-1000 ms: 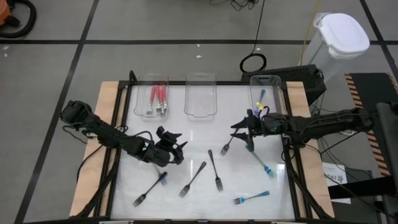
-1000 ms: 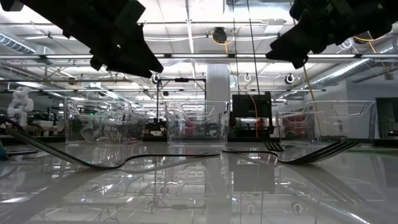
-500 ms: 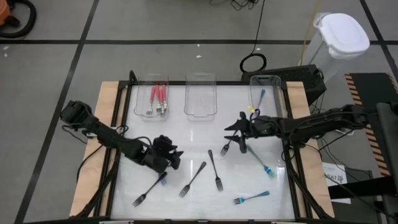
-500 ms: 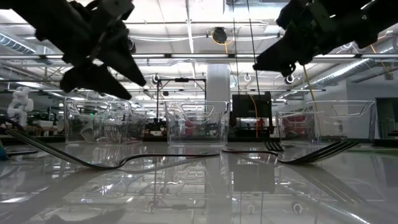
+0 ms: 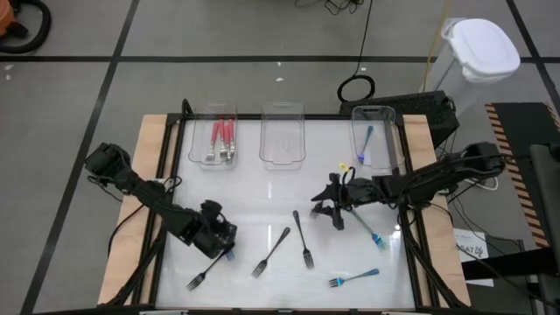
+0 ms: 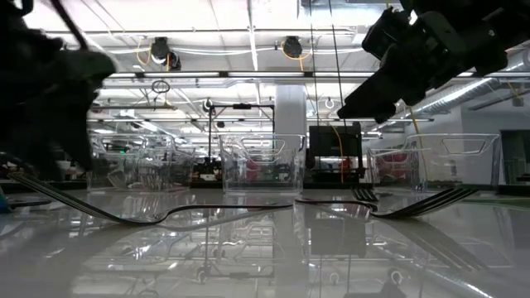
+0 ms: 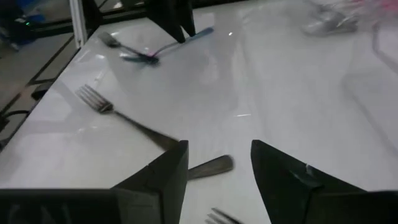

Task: Sort silverware by color (type)
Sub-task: Put the blue fork into the right transparent bin

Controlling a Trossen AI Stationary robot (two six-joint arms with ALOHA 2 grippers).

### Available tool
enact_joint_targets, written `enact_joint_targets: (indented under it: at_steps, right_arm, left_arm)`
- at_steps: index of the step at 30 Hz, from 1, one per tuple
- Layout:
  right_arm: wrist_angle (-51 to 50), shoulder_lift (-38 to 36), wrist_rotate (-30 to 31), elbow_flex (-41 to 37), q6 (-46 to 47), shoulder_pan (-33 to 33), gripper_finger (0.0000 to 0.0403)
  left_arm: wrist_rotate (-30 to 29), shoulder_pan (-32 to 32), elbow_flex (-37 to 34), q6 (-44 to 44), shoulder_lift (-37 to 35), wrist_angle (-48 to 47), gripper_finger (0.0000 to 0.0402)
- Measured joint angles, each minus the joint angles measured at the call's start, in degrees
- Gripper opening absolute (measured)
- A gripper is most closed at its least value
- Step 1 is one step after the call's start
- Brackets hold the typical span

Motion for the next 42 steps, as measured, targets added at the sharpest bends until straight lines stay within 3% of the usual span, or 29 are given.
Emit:
enact_joint_targets:
  at_steps: [6,9,15,22,29,39,42]
  right_arm:
    - [4.47,2.53,-0.01,0.00,1.61,3.65,0.0171]
    - [6.66,2.81,-0.06,0.00,0.85,5.24,0.0171]
    - [10.14,2.76,0.03,0.00,-0.55,6.56,0.0171]
    - [11.66,2.76,-0.04,0.04,-0.76,6.72,0.0171]
    - [11.56,2.73,-0.13,0.06,-2.20,7.03,0.0171]
    - [11.55,2.73,-0.17,0.04,-3.78,7.85,0.0171]
    - [11.55,2.73,-0.17,0.04,-3.75,7.85,0.0171]
  left_arm:
    - [17.88,1.06,0.00,-6.39,-1.11,-4.56,0.0219]
    - [21.85,1.97,0.00,-6.90,-2.96,-7.46,0.0219]
    - [16.62,2.91,0.00,-14.00,-4.88,-10.48,0.0219]
    - [11.18,2.71,0.01,-19.29,0.17,-0.74,0.0219]
    - [13.27,2.71,1.29,-20.79,3.00,-0.29,0.0218]
    - [17.49,2.87,8.54,-22.01,3.15,-15.96,0.0218]
    - [17.50,2.80,8.81,-23.57,3.15,-13.93,0.0218]
